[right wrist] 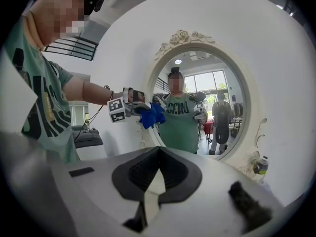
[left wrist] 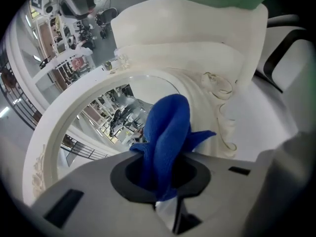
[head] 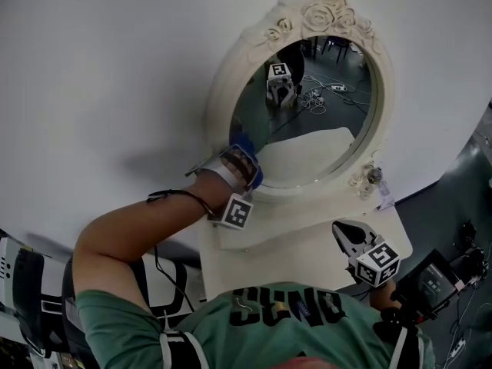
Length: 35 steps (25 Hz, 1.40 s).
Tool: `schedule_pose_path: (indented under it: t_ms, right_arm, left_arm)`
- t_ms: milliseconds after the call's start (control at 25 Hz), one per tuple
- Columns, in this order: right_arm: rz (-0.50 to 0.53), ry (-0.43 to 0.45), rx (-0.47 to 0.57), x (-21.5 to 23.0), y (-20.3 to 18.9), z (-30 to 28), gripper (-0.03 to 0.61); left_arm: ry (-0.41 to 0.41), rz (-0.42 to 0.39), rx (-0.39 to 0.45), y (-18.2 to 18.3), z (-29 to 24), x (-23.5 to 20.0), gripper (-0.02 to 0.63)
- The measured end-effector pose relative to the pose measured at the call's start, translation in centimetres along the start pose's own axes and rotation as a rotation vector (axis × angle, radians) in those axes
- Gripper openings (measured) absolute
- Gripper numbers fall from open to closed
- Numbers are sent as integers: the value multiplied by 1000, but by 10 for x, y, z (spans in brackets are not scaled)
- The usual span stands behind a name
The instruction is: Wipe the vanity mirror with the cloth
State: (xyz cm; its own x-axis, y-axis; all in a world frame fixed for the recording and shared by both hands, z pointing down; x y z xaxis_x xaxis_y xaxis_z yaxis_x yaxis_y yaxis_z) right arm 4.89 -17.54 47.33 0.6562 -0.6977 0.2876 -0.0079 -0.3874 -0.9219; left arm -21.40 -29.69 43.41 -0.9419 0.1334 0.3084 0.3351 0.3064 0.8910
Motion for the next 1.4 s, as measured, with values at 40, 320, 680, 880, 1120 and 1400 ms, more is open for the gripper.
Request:
schedule_pose_path:
  t_ms: [40, 320, 680, 880, 1120, 1400]
  right_arm:
    - [2, -2, -1, 0, 1, 0, 8]
    - [-15, -51, 5, 11, -1, 14, 8]
    - [-55, -93, 20, 33, -12, 33, 8]
    - [-97, -138, 36, 55, -24, 53, 8]
    - [-147, -196, 55, 81, -41, 80, 8]
    - [-196, -250, 74, 107, -56, 107, 8]
  left_arm:
    - [2, -5, 5, 4, -4, 0, 72]
    - [-36, 25, 64, 15, -19, -14, 78]
    - [27, 17, 128, 45, -50, -76, 81]
    - [72, -2, 159, 67, -73, -135, 81]
    - [118, -66, 165, 100, -106, -208, 81]
    - [171, -89, 155, 131, -141, -290, 81]
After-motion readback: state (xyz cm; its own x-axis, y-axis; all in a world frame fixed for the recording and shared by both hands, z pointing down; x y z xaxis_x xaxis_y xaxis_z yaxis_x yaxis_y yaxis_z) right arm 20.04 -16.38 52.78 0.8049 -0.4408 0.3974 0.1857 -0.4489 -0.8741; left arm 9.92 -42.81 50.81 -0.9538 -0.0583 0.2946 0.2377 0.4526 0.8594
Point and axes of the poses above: the fingertips, and each gripper's own axes: z backward along the fingers, x to its right, y out of its top, the point moved 5 cm from there along z, backward along the fingers, and after that the axes turned 13 degrees about -z, right-handed, at the moved point
